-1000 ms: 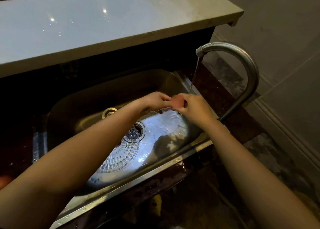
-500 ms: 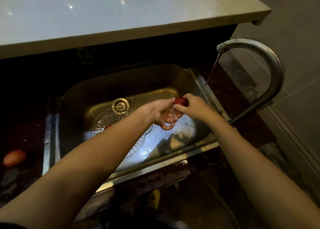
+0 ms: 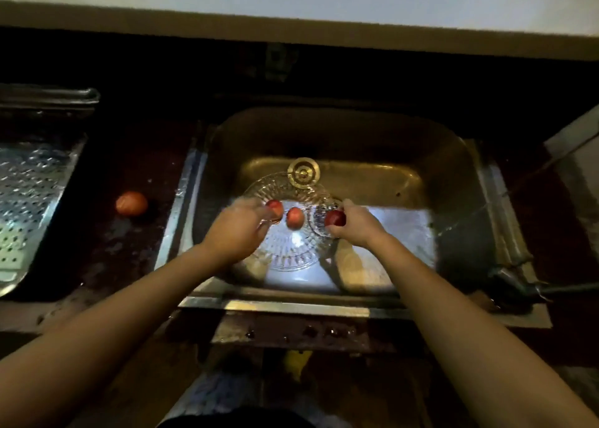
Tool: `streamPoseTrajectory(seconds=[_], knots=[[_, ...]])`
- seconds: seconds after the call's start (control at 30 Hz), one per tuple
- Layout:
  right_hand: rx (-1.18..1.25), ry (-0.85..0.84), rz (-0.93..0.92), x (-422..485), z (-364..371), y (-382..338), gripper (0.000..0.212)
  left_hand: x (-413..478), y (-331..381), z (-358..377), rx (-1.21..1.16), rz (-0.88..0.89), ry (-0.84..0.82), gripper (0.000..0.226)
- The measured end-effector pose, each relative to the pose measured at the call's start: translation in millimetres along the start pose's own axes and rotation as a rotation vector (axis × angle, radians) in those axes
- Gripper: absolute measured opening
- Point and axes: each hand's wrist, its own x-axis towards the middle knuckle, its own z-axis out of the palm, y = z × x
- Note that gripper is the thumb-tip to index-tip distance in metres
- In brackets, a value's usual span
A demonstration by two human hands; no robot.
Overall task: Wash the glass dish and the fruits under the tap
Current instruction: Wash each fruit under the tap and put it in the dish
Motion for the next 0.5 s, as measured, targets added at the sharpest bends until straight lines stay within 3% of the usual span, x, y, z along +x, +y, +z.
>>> streamPoseTrajectory(seconds=[0.1, 0.3, 0.5], knots=[[-0.088, -0.066, -0.041, 23.5, 29.9, -18.4, 0.049, -53.7, -51.5, -10.6, 0.055, -0.063, 0.129, 0.028], [-0.179, -0.092, 0.044, 52.9, 77.0, -23.6, 0.049, -109.6, -109.7, -17.0, -0.048, -0.498, 0.519, 0.041], [-0.216, -0.122, 0.024, 65.0, 88.7, -21.7, 0.046, -99.8, -138.6, -21.7, -0.229, -0.627, 0.533, 0.067]])
